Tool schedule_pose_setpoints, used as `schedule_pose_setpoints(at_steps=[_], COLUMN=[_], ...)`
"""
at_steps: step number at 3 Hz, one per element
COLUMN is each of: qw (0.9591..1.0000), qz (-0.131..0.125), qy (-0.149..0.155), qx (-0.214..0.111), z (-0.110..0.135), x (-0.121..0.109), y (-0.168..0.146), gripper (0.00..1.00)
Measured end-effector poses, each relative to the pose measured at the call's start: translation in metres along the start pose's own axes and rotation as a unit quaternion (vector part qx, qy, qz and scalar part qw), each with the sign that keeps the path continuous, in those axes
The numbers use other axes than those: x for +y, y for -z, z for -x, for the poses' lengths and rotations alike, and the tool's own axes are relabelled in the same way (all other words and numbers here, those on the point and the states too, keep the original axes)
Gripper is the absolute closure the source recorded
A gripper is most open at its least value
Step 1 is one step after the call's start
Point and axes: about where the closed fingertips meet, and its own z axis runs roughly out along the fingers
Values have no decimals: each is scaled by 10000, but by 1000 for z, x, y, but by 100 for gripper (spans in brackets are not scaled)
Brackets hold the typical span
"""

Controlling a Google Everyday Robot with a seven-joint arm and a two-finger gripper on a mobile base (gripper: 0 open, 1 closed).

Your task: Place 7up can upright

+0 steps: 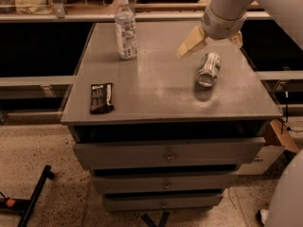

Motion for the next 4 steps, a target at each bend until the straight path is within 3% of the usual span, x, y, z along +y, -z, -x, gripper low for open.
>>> schedule_pose_setpoints(at_steps=[1,2,3,4], qw=[9988,9889,9684,9684], qz=[-93,-283,-625,-624], qy=[-471,-1426,-2355,-2355], qx=[80,309,527,526], z=[12,27,36,36], x=[-2,-9,-18,-18], y=[-7,-22,-40,-40], gripper=[0,0,0,0])
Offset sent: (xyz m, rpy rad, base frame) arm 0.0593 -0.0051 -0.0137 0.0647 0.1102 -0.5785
